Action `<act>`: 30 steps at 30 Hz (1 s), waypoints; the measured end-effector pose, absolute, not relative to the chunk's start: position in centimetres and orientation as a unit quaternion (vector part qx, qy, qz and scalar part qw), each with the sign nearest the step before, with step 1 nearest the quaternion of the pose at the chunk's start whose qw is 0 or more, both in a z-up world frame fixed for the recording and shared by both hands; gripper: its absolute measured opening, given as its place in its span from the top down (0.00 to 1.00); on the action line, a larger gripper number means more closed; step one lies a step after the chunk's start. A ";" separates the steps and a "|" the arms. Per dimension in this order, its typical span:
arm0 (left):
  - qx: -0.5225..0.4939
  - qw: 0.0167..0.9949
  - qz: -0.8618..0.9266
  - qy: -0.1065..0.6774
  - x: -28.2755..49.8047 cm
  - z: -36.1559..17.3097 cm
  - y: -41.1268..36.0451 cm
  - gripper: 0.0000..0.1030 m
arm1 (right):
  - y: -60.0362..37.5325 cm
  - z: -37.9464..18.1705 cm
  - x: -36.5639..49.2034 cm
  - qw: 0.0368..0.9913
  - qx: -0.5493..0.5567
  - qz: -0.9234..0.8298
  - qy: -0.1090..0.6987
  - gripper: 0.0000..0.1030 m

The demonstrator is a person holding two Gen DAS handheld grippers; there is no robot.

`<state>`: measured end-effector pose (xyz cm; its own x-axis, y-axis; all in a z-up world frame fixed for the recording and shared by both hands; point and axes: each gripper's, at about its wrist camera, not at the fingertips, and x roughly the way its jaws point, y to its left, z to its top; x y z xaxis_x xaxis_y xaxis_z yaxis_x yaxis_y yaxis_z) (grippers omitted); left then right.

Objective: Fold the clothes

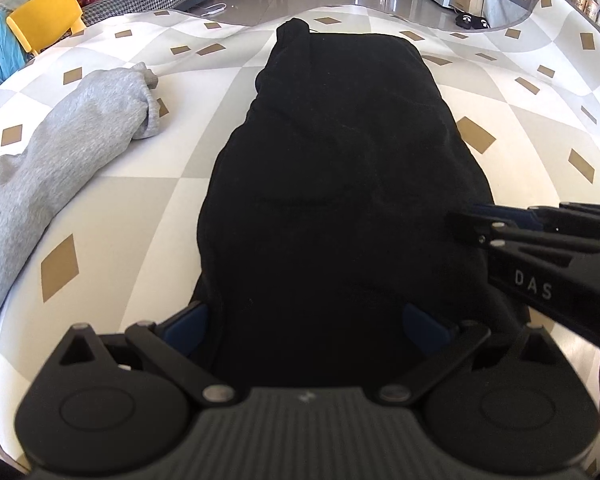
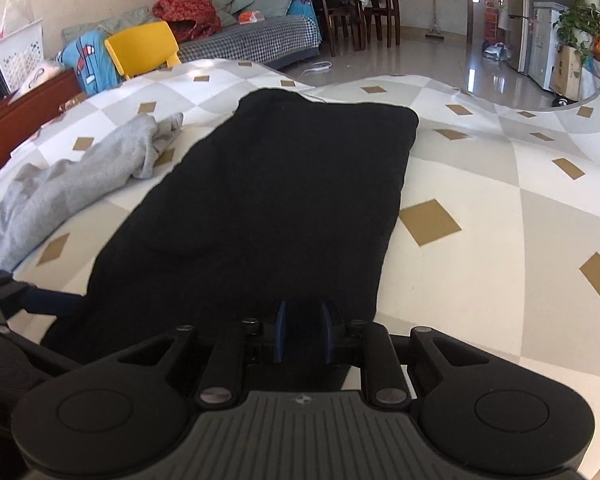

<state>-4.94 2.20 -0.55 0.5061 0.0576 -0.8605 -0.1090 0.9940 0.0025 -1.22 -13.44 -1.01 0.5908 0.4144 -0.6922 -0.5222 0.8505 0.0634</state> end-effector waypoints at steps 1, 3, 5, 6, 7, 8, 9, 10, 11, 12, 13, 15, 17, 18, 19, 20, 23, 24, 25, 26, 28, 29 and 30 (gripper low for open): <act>-0.025 0.868 0.048 0.494 -5.0 -0.6 2.2 0.00 | -13.4 -1.0 -1.4 0.890 -0.084 0.261 0.365 0.83; -0.024 0.868 0.047 0.493 -5.1 -0.6 2.2 0.00 | -13.2 -1.0 -1.6 0.890 -0.099 0.257 0.365 0.83; -0.023 0.869 0.047 0.492 -5.3 -0.6 2.1 0.00 | -13.2 -1.0 -1.8 0.889 -0.109 0.254 0.364 0.82; -0.023 0.869 0.047 0.491 -5.4 -0.6 2.1 0.00 | -13.2 -1.0 -1.8 0.889 -0.111 0.253 0.364 0.82; -0.023 0.870 0.047 0.491 -5.4 -0.6 2.0 0.00 | -13.3 -1.0 -1.9 0.889 -0.113 0.252 0.364 0.82; -0.023 0.870 0.047 0.491 -5.5 -0.6 2.0 0.00 | -13.4 -1.0 -1.9 0.889 -0.113 0.251 0.365 0.82; -0.023 0.870 0.047 0.491 -5.5 -0.6 2.0 0.00 | -13.4 -0.9 -2.0 0.889 -0.114 0.249 0.367 0.82; -0.024 0.870 0.047 0.491 -5.5 -0.6 2.1 0.00 | -13.5 -0.9 -2.0 0.889 -0.114 0.248 0.369 0.82; -0.023 0.870 0.048 0.491 -5.6 -0.6 2.1 0.00 | -13.6 -0.9 -2.1 0.888 -0.116 0.246 0.369 0.81; -0.023 0.869 0.049 0.491 -5.6 -0.6 2.1 0.00 | -13.6 -0.9 -2.2 0.888 -0.118 0.245 0.370 0.81; -0.022 0.869 0.049 0.491 -5.7 -0.6 2.0 0.00 | -13.6 -0.9 -2.4 0.888 -0.122 0.244 0.369 0.80; -0.022 0.869 0.051 0.491 -5.8 -0.6 1.9 0.00 | -13.6 -0.8 -2.7 0.888 -0.127 0.241 0.369 0.79; -0.020 0.870 0.052 0.490 -6.0 -0.6 1.8 0.00 | -13.7 -0.8 -3.0 0.888 -0.132 0.238 0.370 0.78; -0.019 0.870 0.053 0.490 -6.1 -0.7 1.7 0.00 | -13.8 -0.8 -3.1 0.888 -0.131 0.236 0.372 0.76; -0.019 0.870 0.053 0.489 -6.2 -0.7 1.6 0.00 | -13.9 -0.8 -3.2 0.888 -0.129 0.234 0.373 0.74; -0.018 0.870 0.053 0.490 -6.3 -0.6 1.6 0.00 | -14.0 -0.7 -3.2 0.888 -0.128 0.232 0.375 0.72; -0.018 0.870 0.053 0.490 -6.5 -0.6 1.5 0.00 | -14.4 -0.7 -3.5 0.888 -0.123 0.226 0.380 0.72; -0.018 0.869 0.053 0.491 -6.6 -0.6 1.5 0.00 | -14.5 -0.6 -3.6 0.888 -0.121 0.224 0.382 0.72; -0.018 0.869 0.054 0.492 -6.7 -0.6 1.4 0.00 | -14.6 -0.6 -3.7 0.888 -0.120 0.222 0.384 0.72; -0.019 0.869 0.054 0.492 -6.7 -0.6 1.4 0.00 | -14.7 -0.6 -3.8 0.888 -0.118 0.220 0.385 0.72; -0.018 0.868 0.055 0.493 -6.8 -0.6 1.3 0.00 | -14.8 -0.5 -3.9 0.888 -0.117 0.218 0.388 0.72; -0.018 0.868 0.056 0.494 -6.9 -0.5 1.2 0.00 | -14.9 -0.5 -4.0 0.887 -0.117 0.217 0.390 0.72; -0.018 0.867 0.056 0.494 -7.0 -0.5 1.2 0.00 | -14.9 -0.5 -4.0 0.887 -0.117 0.216 0.392 0.71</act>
